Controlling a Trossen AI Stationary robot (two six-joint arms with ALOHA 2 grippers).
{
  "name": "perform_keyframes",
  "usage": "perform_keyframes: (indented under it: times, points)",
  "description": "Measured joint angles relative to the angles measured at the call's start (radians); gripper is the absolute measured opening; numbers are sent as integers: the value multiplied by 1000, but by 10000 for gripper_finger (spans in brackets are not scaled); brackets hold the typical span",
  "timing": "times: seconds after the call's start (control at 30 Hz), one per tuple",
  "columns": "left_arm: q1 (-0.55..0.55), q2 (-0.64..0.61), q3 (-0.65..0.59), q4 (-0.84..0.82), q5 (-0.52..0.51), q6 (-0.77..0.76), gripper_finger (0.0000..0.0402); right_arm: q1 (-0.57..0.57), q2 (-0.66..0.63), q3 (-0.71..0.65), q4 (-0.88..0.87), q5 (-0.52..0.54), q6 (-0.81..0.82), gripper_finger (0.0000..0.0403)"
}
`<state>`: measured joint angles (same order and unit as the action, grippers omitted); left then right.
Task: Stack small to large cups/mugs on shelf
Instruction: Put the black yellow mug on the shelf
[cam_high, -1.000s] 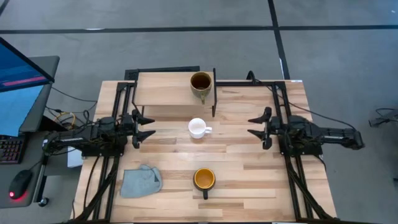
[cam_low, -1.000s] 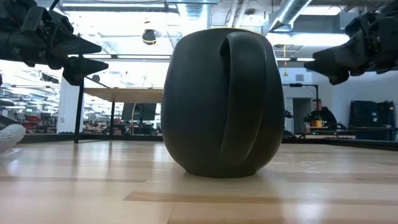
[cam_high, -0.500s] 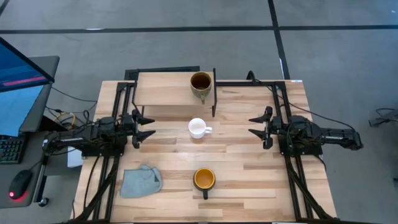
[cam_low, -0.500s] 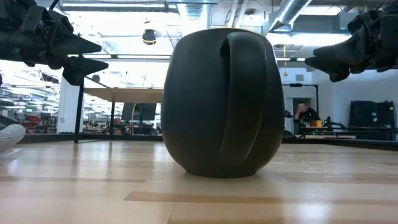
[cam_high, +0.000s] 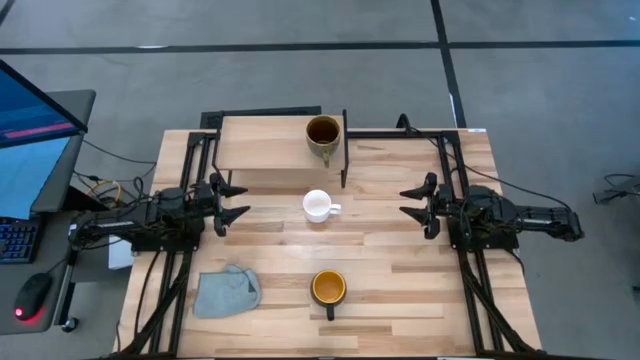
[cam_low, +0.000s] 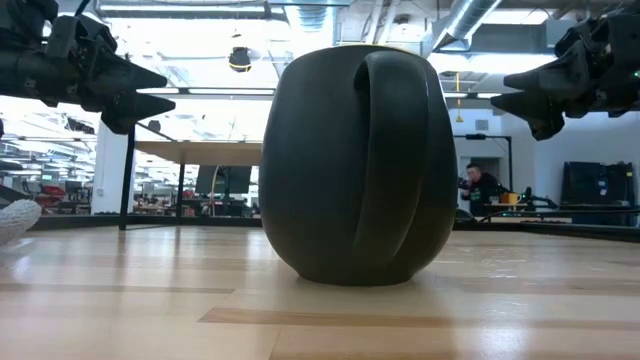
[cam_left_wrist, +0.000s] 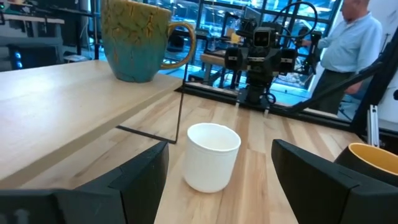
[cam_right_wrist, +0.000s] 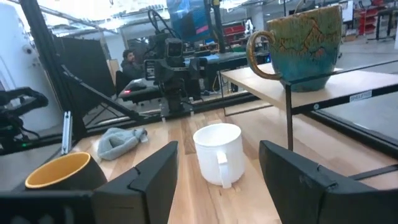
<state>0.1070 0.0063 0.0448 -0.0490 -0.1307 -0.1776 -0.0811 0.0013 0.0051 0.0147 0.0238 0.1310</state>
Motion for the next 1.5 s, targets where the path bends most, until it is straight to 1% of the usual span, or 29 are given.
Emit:
perform_keyframes:
  times: [0.23, 0.33, 0.47, 0.6, 0.73, 0.83, 0.93, 1.03, 1.17, 1.23, 1.37, 1.5]
  points:
    - [-17, 0, -2, 18, 0, 17, 277, 0, 0, 0, 0, 0, -46, 244]
    - [-42, 0, -2, 67, 27, 34, 277, 0, 0, 0, 0, 0, -52, 244]
    - [-102, 0, -2, 139, 39, 65, 277, 0, 0, 0, 0, 0, -52, 244]
    - [-176, 5, -2, 179, 12, 82, 277, 0, 0, 0, 0, 0, -52, 244]
    - [-249, 59, -2, 278, -10, 122, 277, 0, 0, 0, 0, 0, -52, 244]
    - [-298, 131, 5, 348, -30, 177, 277, 0, 0, 0, 0, 0, -52, 244]
    - [-338, 231, 50, 351, -91, 187, 277, 0, 0, 0, 0, 1, -53, 244]
    - [-369, 355, 114, 347, -138, 191, 277, 0, 0, 0, 0, 1, -61, 244]
    - [-398, 524, 228, 328, -155, 190, 277, 0, 0, 0, 0, 3, -66, 244]
    - [-407, 598, 297, 275, -178, 152, 277, 0, 0, 0, 0, 3, -86, 244]
    - [-420, 754, 456, 129, -193, 41, 277, 0, 0, 0, 0, 3, -114, 244]
    - [-429, 907, 607, -24, -196, 4, 277, 0, 0, 0, 0, 3, -113, 244]
